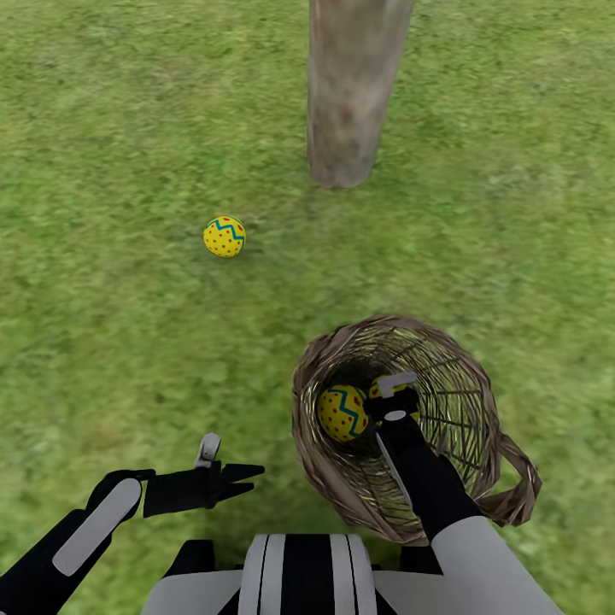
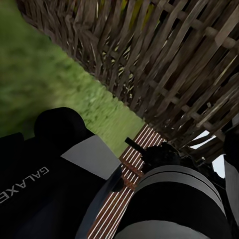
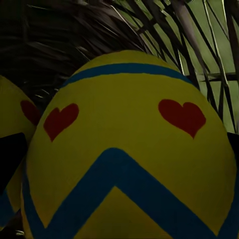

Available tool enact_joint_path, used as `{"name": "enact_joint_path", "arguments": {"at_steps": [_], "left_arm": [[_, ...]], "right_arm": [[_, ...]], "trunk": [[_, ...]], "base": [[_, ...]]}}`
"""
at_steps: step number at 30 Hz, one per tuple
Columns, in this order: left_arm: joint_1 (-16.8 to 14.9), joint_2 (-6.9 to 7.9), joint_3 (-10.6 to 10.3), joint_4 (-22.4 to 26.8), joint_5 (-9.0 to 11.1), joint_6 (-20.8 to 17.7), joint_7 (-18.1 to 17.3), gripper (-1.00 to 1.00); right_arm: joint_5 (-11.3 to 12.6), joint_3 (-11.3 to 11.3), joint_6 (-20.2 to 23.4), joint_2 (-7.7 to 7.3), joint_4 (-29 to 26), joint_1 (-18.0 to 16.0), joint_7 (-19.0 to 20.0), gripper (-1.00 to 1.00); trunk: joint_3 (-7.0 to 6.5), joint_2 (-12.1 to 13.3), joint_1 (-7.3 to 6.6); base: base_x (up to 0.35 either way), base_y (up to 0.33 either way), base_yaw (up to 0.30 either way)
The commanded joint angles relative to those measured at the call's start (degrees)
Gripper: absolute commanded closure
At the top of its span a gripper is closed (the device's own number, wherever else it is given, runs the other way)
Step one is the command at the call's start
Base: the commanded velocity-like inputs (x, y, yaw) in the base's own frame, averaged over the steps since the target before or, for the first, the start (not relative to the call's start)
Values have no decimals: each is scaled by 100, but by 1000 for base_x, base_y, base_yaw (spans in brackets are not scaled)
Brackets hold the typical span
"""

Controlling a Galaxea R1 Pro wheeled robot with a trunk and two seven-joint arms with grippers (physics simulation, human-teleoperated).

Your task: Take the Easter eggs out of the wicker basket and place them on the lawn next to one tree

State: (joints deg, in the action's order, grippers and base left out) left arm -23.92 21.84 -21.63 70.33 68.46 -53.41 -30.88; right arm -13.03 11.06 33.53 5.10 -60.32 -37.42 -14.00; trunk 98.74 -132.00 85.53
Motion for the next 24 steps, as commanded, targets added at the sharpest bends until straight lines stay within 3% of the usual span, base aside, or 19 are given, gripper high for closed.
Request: {"name": "enact_joint_path", "arguments": {"at_steps": [1, 11, 14, 24], "left_arm": [[-3, 4, -8, -1, 1, -12, -20, -100], [-1, 4, -9, -1, 1, -12, -17, -100], [-4, 4, -8, -1, 1, -12, -20, -100], [0, 4, -11, -1, 1, -12, -20, -100]], "right_arm": [[-25, 10, 44, 0, -13, -2, -15, 100], [-34, 22, 60, 1, -32, -2, -15, 100], [-67, 27, 366, 9, -72, -2, -24, 100], [-69, 28, 400, 21, -81, -2, -25, 100]], "trunk": [[2, -1, 0], [-177, 400, -220], [-195, 440, -242], [-376, 841, -462]], "base": [[0, 0, 0], [0, 0, 0], [0, 0, 0], [0, 0, 0]]}}
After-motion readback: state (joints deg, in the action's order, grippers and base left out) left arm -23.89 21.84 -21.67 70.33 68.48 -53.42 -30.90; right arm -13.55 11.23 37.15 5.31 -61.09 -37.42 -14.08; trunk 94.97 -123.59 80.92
